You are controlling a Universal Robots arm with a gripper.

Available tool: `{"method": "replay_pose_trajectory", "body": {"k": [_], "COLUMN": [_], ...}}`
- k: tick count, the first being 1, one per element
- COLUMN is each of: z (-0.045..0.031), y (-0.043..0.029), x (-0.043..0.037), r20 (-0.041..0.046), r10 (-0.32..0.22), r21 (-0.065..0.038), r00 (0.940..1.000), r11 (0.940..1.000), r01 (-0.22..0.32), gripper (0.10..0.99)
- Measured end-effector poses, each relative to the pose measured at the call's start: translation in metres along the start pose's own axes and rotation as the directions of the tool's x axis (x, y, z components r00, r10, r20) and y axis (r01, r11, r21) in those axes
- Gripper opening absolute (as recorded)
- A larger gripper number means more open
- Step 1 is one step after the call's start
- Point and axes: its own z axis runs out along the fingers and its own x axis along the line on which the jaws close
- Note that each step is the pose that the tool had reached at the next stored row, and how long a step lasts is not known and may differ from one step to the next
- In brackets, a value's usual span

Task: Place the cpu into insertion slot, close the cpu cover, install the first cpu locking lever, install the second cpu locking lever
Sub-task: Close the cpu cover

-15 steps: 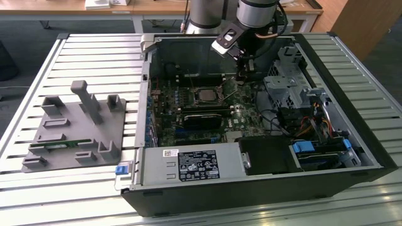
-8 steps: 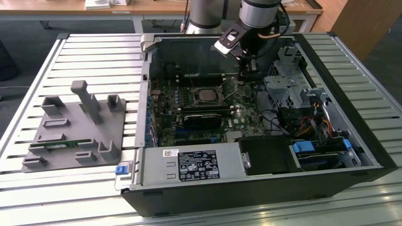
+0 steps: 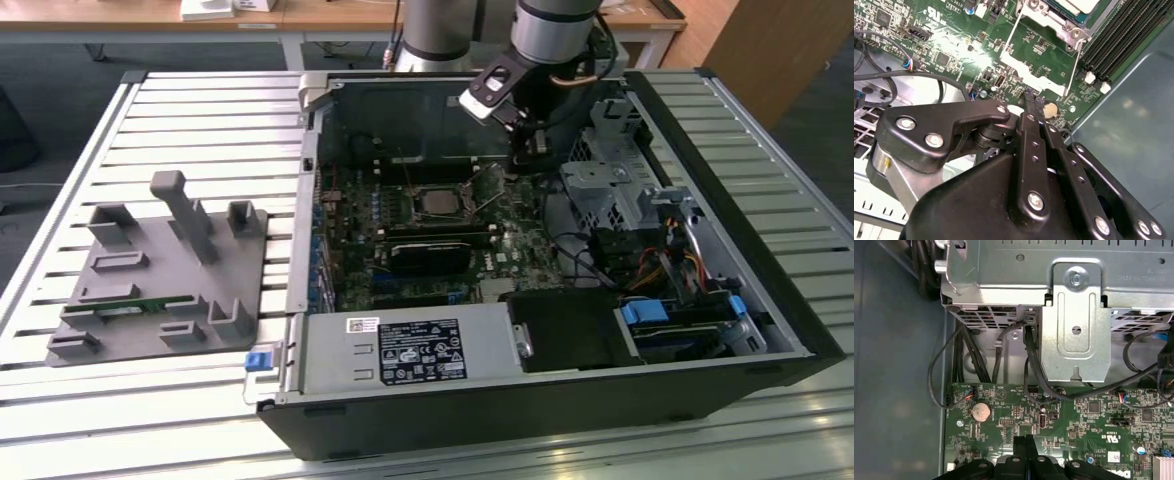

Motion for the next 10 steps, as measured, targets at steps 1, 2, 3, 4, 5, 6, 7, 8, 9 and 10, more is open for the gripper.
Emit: {"method": "replay_pose_trajectory", "body": {"k": [1,2,3,4,5,6,7,8,9,10], "z": [0.0014,0.0027,0.0041,0.0051,0.0057,0.0061,0.0064,0.0066,0.0068,0.0069], "y": [0.0003,0.0003,0.0004,0.0004,0.0004,0.0004,-0.0001,-0.0008,-0.0017,-0.0023], "x": [0.0000,-0.0001,-0.0001,-0.0001,-0.0002,-0.0002,-0.0002,-0.0001,-0.0002,-0.0002], "r20": [0.0001,0.0002,0.0001,0.0001,0.0000,0.0000,0.0001,0.0002,0.0001,0.0001], "r10": [0.000,0.000,0.000,0.000,0.000,0.000,0.000,0.000,0.000,0.000], "r21": [0.000,0.001,0.001,0.002,0.003,0.004,0.004,0.004,0.004,0.004], "r00": [1.0000,1.0000,1.0000,1.0000,1.0000,1.0000,1.0000,1.0000,1.0000,1.0000], "r11": [1.0000,1.0000,1.0000,1.0000,1.0000,1.0000,1.0000,1.0000,1.0000,1.0000], "r01": [0.000,0.000,0.000,0.000,0.000,0.000,0.000,0.000,0.000,0.000], "gripper": [0.106,0.106,0.106,0.106,0.106,0.106,0.106,0.106,0.106,0.106]}}
